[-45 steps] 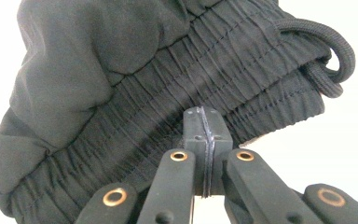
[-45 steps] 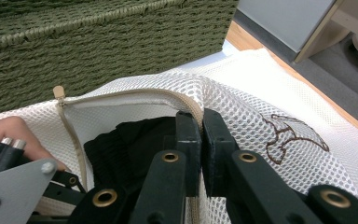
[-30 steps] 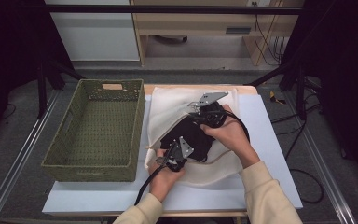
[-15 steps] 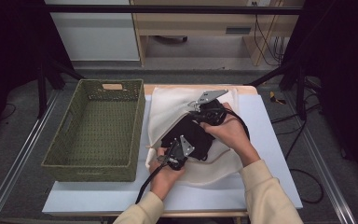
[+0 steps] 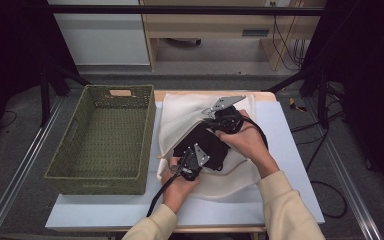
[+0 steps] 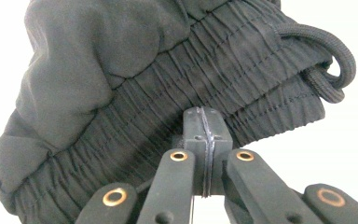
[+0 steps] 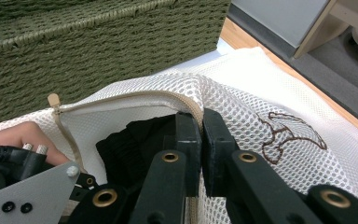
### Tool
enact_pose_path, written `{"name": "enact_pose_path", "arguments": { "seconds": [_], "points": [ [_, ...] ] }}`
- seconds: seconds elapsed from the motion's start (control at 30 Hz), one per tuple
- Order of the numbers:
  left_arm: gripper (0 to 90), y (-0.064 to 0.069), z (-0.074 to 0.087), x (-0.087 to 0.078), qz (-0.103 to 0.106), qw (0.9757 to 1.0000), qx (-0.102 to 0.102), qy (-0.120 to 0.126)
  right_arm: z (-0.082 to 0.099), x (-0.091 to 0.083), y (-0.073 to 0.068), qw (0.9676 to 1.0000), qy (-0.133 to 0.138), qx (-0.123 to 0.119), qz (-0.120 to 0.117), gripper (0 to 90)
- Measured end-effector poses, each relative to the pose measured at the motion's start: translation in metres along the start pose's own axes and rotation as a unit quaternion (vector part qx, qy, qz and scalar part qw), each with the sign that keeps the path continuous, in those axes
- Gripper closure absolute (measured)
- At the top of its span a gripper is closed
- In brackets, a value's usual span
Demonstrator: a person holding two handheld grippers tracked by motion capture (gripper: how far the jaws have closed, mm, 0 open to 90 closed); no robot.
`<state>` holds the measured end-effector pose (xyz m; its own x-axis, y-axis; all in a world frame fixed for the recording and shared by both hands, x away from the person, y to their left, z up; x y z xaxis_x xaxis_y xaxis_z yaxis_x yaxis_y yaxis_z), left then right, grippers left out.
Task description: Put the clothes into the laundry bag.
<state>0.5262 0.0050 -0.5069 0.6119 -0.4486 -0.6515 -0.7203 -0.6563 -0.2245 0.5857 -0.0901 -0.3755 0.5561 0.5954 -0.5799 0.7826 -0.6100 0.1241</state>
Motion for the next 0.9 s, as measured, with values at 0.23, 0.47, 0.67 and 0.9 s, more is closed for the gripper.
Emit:
{"name": "enact_pose_path", "arguments": {
  "seconds": [0.23,0.47,0.67,0.9],
  "points": [
    [89.9,-0.001,-0.002,0.003,-0.004,1.0000,0.001,-0.002,0.000,0.000,0.000,1.0000,-0.002,0.000,0.000,87.1],
    [89.9,-0.002,-0.003,0.004,-0.006,1.0000,0.001,-0.001,0.000,0.001,0.002,1.0000,0.000,0.006,-0.003,87.1],
    [89.9,-0.002,-0.004,0.005,-0.009,0.9999,0.005,-0.001,0.000,0.002,0.004,1.0000,0.002,0.008,-0.003,87.1],
    [89.9,-0.001,-0.004,0.005,-0.006,1.0000,0.004,0.001,0.002,0.007,0.011,0.9999,0.000,0.016,-0.001,87.1]
  ]
}}
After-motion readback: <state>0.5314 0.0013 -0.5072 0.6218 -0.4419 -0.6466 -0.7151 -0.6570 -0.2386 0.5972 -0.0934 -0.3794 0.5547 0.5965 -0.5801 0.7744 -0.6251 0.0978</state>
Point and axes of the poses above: each handheld gripper's, and its own axes: x roughly forward along the jaws, z roughly out of its underside, y roughly to its right, the point moved 5 cm from there along x, roughly forward along the jaws, and after that the axes turned 4 degrees about z, right-handed, at the moved point
